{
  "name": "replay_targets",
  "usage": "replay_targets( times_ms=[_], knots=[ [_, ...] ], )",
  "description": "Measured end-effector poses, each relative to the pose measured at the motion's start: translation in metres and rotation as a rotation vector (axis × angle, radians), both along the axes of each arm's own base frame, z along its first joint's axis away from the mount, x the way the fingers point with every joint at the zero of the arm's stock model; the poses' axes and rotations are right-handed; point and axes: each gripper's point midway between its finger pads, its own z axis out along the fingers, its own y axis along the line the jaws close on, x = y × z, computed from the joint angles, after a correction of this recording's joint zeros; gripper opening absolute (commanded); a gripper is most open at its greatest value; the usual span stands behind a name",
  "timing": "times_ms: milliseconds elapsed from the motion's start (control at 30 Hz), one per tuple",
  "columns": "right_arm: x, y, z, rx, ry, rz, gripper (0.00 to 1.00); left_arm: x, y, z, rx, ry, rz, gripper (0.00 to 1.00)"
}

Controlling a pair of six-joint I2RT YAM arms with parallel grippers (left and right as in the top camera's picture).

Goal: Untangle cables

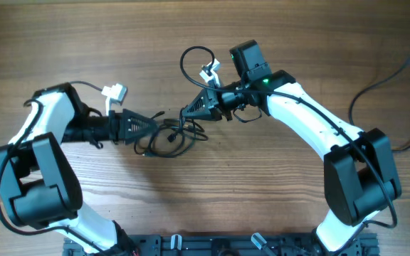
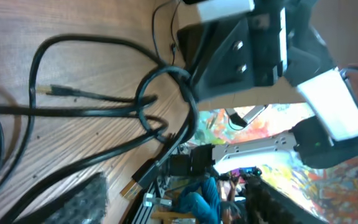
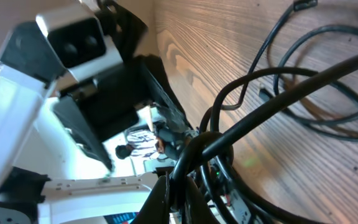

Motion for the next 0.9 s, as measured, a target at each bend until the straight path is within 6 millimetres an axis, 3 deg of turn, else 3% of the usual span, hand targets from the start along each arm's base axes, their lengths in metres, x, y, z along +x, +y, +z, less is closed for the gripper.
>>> replay_targets(
  times_ms=[67, 133, 200, 333, 500, 667, 833, 900],
  knots=[
    [0.0, 0.0, 0.0, -0.01, 0.038, -0.015, 0.04, -0.004, 0.001, -0.004, -0.005, 0.013, 0.006, 0.65],
    [0.0, 0.0, 0.0, -0.026, 0.102, -0.04, 0.04, -0.001, 0.005, -0.002, -0.015, 0.009, 0.033, 0.78],
    [0.001, 0.0, -0.001, -0.043, 0.154, -0.064, 0.04, 0.006, 0.019, 0.0, -0.028, -0.003, 0.096, 0.81],
    [0.006, -0.001, -0.007, -0.09, 0.218, -0.122, 0.04, 0.014, 0.038, 0.007, -0.049, -0.032, 0.187, 0.66],
    [0.013, -0.004, -0.014, -0.137, 0.233, -0.178, 0.04, 0.015, 0.04, 0.028, -0.042, -0.149, 0.215, 0.66],
    [0.015, -0.004, -0.017, -0.151, 0.244, -0.198, 0.04, 0.011, 0.037, 0.05, -0.014, -0.287, 0.219, 0.59],
    [0.015, -0.004, -0.017, -0.152, 0.244, -0.199, 0.04, 0.015, 0.039, 0.053, -0.004, -0.353, 0.224, 0.68],
    [0.016, -0.005, -0.017, -0.155, 0.239, -0.203, 0.04, 0.027, 0.044, 0.048, 0.017, -0.433, 0.231, 0.68]
  ],
)
